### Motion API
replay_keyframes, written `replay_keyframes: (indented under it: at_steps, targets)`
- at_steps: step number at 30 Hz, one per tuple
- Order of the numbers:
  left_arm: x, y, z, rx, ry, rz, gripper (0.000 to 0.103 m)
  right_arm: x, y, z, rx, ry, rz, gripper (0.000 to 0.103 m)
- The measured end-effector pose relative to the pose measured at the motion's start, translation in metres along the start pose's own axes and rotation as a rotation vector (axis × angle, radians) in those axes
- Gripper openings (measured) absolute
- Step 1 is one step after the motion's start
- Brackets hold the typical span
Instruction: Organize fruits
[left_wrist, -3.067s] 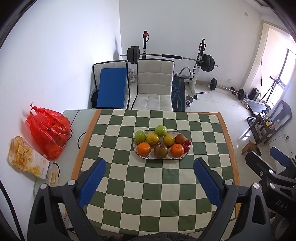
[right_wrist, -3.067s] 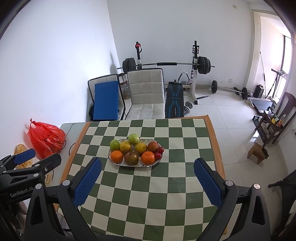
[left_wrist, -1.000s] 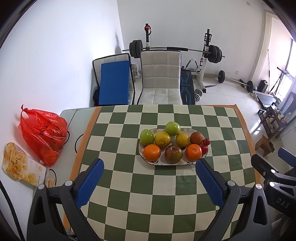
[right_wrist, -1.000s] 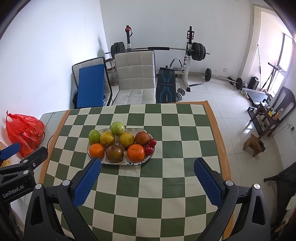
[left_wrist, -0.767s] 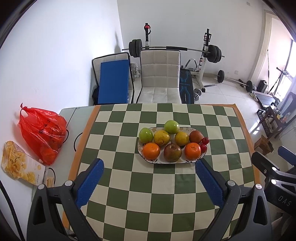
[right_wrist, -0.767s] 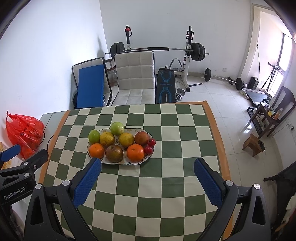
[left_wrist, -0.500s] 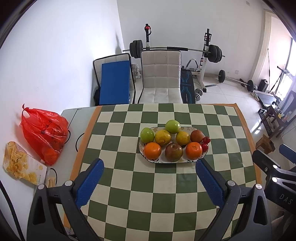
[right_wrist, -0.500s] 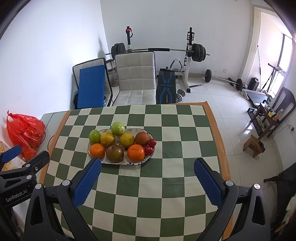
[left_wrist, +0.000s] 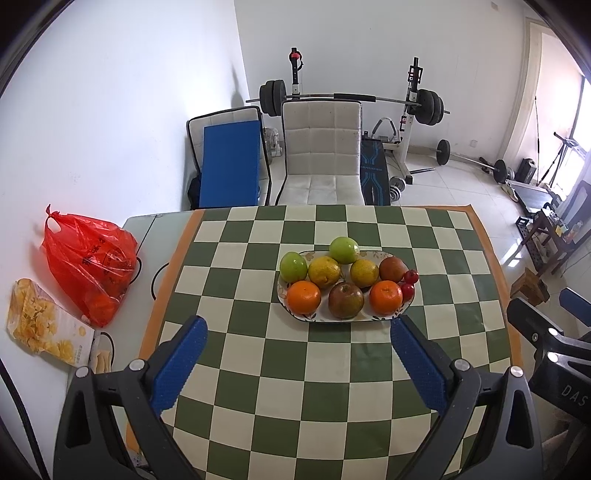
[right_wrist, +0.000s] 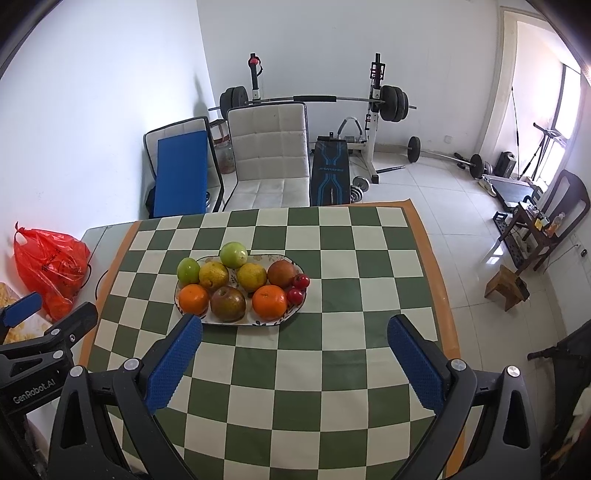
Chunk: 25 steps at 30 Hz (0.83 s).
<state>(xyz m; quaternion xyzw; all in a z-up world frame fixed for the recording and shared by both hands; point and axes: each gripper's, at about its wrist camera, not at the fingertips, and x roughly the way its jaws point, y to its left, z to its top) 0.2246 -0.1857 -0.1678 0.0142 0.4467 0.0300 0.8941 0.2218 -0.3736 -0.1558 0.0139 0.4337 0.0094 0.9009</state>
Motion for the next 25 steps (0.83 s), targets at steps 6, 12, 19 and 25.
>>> replay_keyframes:
  at_steps: [6, 12, 19, 25]
  targets:
    - [-0.002, -0.002, -0.002, 0.002, -0.005, 0.002, 0.102, -0.001, -0.001, 0.000, -0.002, 0.002, -0.001, 0.102]
    - [-0.005, -0.005, -0.004, 0.011, -0.007, 0.007, 0.102, -0.005, -0.001, -0.004, 0.004, 0.010, -0.003, 0.102]
    - [-0.005, -0.006, -0.006, 0.002, -0.004, -0.001, 0.102, -0.013, 0.000, -0.005, 0.000, 0.005, -0.001, 0.102]
    - [-0.011, -0.005, -0.004, 0.001, -0.023, 0.001, 0.102, -0.015, 0.000, -0.004, 0.001, 0.001, -0.001, 0.102]
